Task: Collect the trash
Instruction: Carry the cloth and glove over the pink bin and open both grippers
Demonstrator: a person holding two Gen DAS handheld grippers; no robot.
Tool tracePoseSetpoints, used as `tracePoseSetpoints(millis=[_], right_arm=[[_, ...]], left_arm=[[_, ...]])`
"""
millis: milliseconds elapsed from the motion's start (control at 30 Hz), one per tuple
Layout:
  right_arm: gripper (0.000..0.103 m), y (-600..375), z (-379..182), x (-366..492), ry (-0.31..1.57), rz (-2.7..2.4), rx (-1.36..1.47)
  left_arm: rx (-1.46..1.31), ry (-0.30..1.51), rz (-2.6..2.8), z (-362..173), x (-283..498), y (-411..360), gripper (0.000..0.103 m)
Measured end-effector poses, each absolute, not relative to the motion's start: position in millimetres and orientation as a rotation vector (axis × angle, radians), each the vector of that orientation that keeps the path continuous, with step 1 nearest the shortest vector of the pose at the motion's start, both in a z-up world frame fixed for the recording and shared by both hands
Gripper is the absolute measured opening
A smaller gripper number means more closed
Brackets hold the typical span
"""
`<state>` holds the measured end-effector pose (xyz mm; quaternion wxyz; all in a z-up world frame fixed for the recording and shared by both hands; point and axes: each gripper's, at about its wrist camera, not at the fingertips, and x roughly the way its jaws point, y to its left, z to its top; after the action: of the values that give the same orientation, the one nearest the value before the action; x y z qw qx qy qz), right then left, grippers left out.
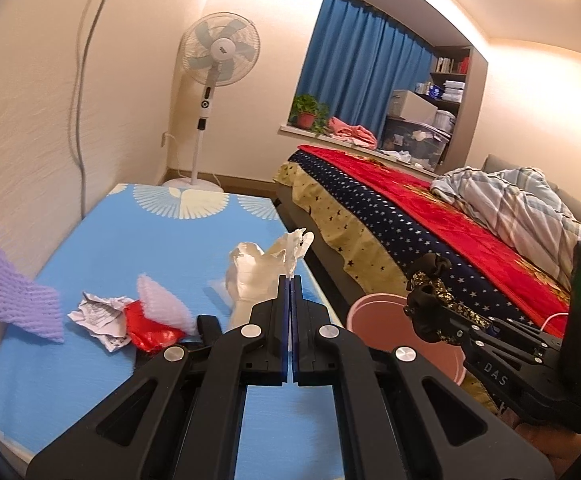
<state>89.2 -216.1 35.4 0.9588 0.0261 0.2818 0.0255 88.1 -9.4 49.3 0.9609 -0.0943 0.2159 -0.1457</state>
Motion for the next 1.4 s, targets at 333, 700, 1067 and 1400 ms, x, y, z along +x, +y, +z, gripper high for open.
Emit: tracePoseSetpoints(millis=[333, 700, 1067, 1400], right_arm=[[0.016, -248.9, 48.6, 83.1, 0.537, -0.043, 0.064], [0.016, -301.9, 56.8, 85.8, 0.515, -0.193, 0.11], [0.016, -332.4, 45.3, 95.7, 0.553, -0.284, 0.15], [0.016, -345.3, 38.6, 100.7, 0.573, -0.329, 0.163]], left_arm=[[-0.175, 0.443, -0.357, 52.4, 86.0, -39.0, 0.0], [-0.172, 0.463, -0.44, 48.5, 96.3, -80.1, 0.0], [-0.228, 0.487, -0.566, 40.9, 118.8, -120.4, 0.0], [-0.257, 0.535, -0.644, 28.8, 139.5, -159.5, 0.0]])
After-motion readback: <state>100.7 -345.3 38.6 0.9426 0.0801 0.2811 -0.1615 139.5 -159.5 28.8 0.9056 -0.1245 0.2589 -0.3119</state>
